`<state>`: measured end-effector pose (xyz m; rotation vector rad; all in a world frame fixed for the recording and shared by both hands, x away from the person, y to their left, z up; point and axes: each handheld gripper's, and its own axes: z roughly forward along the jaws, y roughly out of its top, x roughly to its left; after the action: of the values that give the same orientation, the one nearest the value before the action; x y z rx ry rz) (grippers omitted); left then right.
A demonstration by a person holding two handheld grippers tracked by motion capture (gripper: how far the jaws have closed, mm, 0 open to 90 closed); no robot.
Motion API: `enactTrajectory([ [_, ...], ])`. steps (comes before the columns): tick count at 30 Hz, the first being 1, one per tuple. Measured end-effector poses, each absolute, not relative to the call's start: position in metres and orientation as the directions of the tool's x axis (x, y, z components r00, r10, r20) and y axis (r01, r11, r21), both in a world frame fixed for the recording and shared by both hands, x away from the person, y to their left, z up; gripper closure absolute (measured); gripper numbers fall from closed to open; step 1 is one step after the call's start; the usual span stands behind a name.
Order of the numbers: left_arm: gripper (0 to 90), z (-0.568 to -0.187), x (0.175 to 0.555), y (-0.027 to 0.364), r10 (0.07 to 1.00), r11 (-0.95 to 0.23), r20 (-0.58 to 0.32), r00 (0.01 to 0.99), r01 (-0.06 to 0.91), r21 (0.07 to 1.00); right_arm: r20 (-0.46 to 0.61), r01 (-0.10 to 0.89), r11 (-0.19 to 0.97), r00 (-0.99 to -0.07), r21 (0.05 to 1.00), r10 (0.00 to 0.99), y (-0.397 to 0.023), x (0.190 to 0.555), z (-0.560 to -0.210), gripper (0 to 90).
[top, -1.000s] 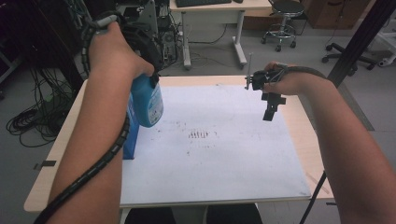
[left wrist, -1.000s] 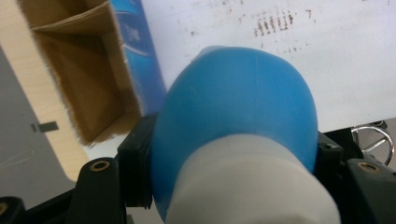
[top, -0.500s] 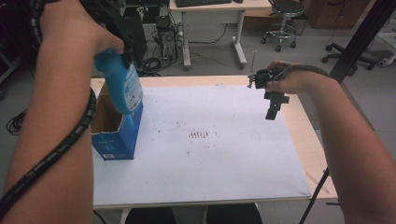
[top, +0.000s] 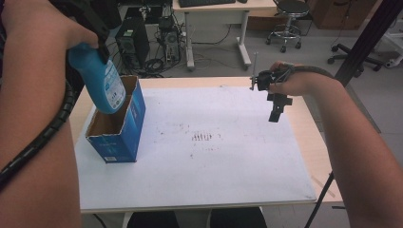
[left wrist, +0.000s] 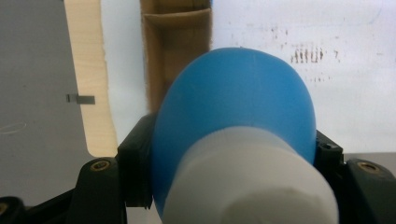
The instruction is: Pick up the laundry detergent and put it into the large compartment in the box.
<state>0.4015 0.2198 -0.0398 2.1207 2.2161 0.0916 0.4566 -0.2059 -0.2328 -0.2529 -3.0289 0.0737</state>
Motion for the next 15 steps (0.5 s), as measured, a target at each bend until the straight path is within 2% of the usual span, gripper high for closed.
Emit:
enactTrajectory([
  [5, 36.2, -0.043, 0.402, 0.227, 0.996, 0.082, 0.010, -0.084, 0.991, 0.110, 0.095, 0.162, 0.985, -0.982, -0.053, 0.166, -0.207, 0.456, -0.232, 3.5],
  [15, 36.2, -0.053, 0.407, 0.239, 0.995, 0.094, 0.015, -0.096, 0.990, 0.109, 0.102, 0.162, 0.985, -0.981, -0.056, 0.167, -0.205, 0.456, -0.236, 3.5],
])
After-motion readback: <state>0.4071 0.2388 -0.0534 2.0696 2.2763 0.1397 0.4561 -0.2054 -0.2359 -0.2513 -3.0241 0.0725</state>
